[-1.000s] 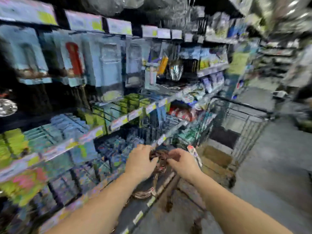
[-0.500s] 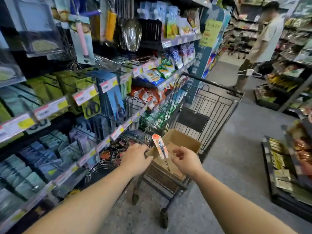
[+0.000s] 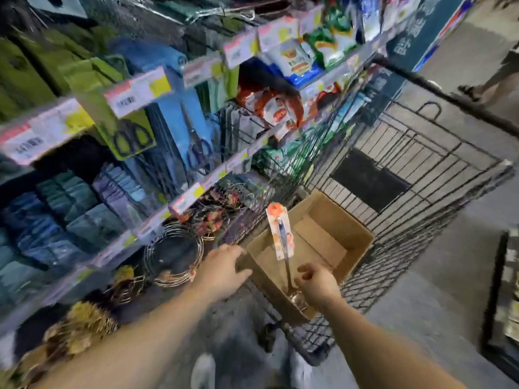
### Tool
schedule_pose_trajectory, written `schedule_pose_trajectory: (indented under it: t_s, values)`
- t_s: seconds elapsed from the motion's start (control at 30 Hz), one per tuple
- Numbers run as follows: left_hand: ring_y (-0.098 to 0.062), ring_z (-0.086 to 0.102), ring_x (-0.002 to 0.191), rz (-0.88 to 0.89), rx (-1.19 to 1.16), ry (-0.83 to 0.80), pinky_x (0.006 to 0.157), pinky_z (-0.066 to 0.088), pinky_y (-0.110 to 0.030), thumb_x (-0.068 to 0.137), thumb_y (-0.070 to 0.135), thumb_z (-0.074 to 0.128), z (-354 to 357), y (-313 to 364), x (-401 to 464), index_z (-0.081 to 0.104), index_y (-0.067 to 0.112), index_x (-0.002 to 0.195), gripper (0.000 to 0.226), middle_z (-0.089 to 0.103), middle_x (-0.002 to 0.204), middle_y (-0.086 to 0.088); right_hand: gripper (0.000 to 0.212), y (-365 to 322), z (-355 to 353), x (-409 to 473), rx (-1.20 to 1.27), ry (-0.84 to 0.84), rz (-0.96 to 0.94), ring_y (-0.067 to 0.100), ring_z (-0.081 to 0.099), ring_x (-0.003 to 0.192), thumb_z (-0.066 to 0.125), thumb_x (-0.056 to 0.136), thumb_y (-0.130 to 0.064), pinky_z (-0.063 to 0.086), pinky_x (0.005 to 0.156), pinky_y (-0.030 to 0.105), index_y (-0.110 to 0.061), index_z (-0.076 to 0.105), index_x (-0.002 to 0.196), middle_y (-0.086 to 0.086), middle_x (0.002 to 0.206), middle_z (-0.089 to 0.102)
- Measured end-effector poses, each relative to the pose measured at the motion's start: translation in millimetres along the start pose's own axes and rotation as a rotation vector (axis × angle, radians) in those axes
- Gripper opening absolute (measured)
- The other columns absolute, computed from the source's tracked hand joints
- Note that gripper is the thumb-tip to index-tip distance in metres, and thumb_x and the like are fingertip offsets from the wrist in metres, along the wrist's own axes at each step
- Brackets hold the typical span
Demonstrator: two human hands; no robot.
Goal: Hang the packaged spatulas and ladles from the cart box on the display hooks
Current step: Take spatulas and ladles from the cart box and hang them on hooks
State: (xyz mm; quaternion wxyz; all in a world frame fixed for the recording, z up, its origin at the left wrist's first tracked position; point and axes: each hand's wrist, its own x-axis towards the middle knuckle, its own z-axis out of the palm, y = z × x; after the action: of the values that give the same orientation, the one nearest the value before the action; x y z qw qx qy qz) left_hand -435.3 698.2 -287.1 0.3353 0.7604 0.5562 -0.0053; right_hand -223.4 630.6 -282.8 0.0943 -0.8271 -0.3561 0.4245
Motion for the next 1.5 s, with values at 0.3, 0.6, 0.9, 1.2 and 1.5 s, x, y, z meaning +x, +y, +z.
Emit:
schedule_pose_trajectory:
  t_s: [0.3, 0.6, 0.9, 1.2, 1.5]
  values:
    - [-0.023, 0.051, 0.117, -0.220, -0.105, 0.013, 0.093, 0.038, -0.026, 0.084, 0.038, 0.065, 85, 47, 46, 0.056, 0.023, 0.126, 0.046, 0.057, 0.122, -0.002, 0.027, 35, -2, 114, -0.198, -0.207, -0.086, 0.021, 0.064, 0.098, 0.058, 0.090, -0.027, 0.054, 0.089, 0.040, -0.026, 0.058, 0.117, 0.002, 0.109, 0.066]
    - [-0.020, 0.051, 0.118, -0.363, -0.157, 0.028, 0.100, 0.042, -0.033, 0.083, 0.044, 0.064, 142, 50, 78, 0.055, 0.028, 0.125, 0.046, 0.055, 0.125, -0.001, 0.043, 66, 48, 193, -0.113, -0.298, 0.018, 0.023, 0.063, 0.098, 0.062, 0.086, -0.042, 0.050, 0.081, 0.031, -0.023, 0.053, 0.124, 0.001, 0.107, 0.067]
    - [-0.013, 0.052, 0.105, -0.427, -0.210, 0.041, 0.086, 0.045, -0.029, 0.084, 0.041, 0.065, 160, 51, 89, 0.058, 0.028, 0.121, 0.040, 0.056, 0.119, 0.004, 0.017, 81, 57, 210, -0.068, -0.163, -0.054, 0.018, 0.065, 0.087, 0.055, 0.093, -0.025, 0.052, 0.076, 0.030, -0.024, 0.065, 0.107, -0.003, 0.093, 0.068]
    - [-0.016, 0.052, 0.108, -0.403, -0.283, -0.016, 0.093, 0.047, -0.034, 0.084, 0.041, 0.065, 146, 73, 97, 0.055, 0.029, 0.124, 0.042, 0.053, 0.121, 0.004, 0.012, 67, 5, 196, 0.007, -0.177, -0.173, 0.015, 0.064, 0.082, 0.055, 0.095, -0.025, 0.049, 0.067, 0.028, -0.019, 0.064, 0.102, -0.002, 0.090, 0.068]
    - [-0.027, 0.064, 0.070, -0.453, -0.459, 0.134, 0.063, 0.052, -0.039, 0.095, 0.031, 0.049, 159, 72, 93, 0.053, 0.025, 0.087, 0.011, 0.064, 0.074, -0.002, 0.023, 42, 14, 175, 0.443, -0.210, -0.261, 0.017, 0.070, 0.082, 0.060, 0.087, -0.037, 0.058, 0.078, 0.041, -0.019, 0.071, 0.094, -0.001, 0.085, 0.073]
